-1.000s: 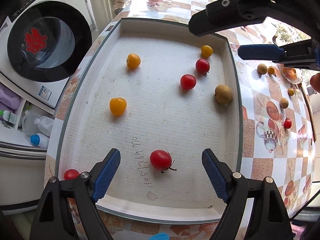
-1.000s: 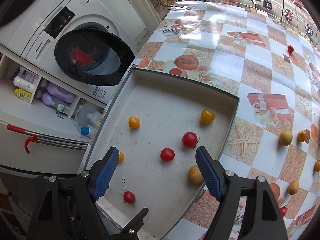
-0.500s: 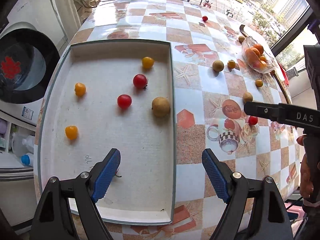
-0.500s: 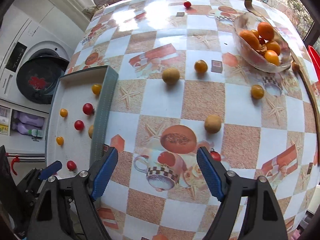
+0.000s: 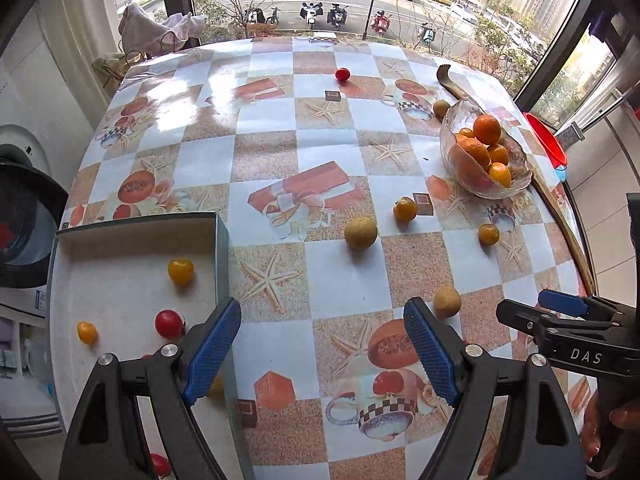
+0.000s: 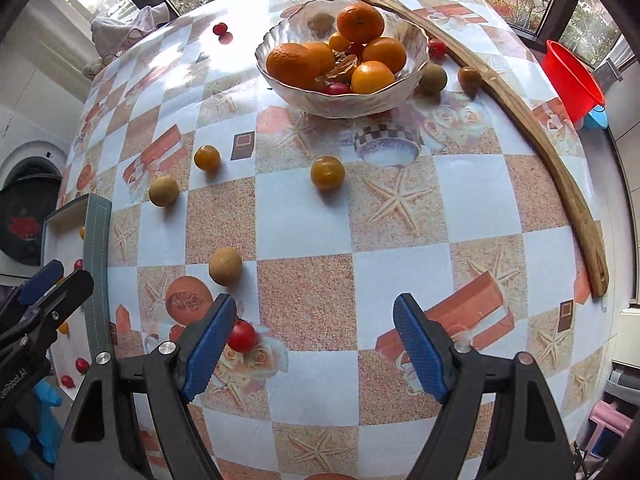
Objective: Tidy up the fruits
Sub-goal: 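Move both open tools back over the table toward the remaining fruit, then grasp a brown fruit with the left tool while the right tool grasps a yellow tomato, then carry the brown fruit and yellow tomato into the white tray and open both tools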
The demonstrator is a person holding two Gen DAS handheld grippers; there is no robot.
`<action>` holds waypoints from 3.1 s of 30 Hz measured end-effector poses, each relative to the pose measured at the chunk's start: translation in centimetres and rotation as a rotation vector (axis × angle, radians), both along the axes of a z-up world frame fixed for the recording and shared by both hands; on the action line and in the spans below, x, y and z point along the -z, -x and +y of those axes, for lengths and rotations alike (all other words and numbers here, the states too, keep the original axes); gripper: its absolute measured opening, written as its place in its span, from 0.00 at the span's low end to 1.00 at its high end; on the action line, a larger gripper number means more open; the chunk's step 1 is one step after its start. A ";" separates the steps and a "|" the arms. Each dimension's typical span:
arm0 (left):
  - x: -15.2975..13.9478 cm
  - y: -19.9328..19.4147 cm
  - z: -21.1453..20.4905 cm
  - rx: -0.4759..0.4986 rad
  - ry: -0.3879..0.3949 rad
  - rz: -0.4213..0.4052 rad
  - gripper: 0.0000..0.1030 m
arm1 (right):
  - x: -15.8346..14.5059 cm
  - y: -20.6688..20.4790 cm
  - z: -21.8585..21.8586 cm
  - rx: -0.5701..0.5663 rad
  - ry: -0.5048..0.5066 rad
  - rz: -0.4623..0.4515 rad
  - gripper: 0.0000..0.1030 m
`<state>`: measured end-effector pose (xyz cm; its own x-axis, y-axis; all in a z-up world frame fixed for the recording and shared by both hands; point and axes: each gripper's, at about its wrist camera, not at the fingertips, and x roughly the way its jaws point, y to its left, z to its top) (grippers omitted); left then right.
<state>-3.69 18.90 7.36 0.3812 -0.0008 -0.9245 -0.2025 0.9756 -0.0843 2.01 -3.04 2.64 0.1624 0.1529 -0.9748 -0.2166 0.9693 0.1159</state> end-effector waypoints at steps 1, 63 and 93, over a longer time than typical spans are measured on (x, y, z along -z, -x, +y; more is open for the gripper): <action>0.3 -0.7 -0.1 0.003 -0.013 0.001 0.82 | 0.0 -0.4 0.0 0.001 0.000 -0.004 0.81; -0.8 7.0 2.2 -0.061 0.033 -0.019 0.28 | -1.6 2.1 6.6 -0.193 -0.112 -0.030 0.23; 4.7 19.6 15.3 -0.432 -0.033 0.118 0.28 | 2.3 11.9 28.1 -0.617 -0.110 0.078 0.24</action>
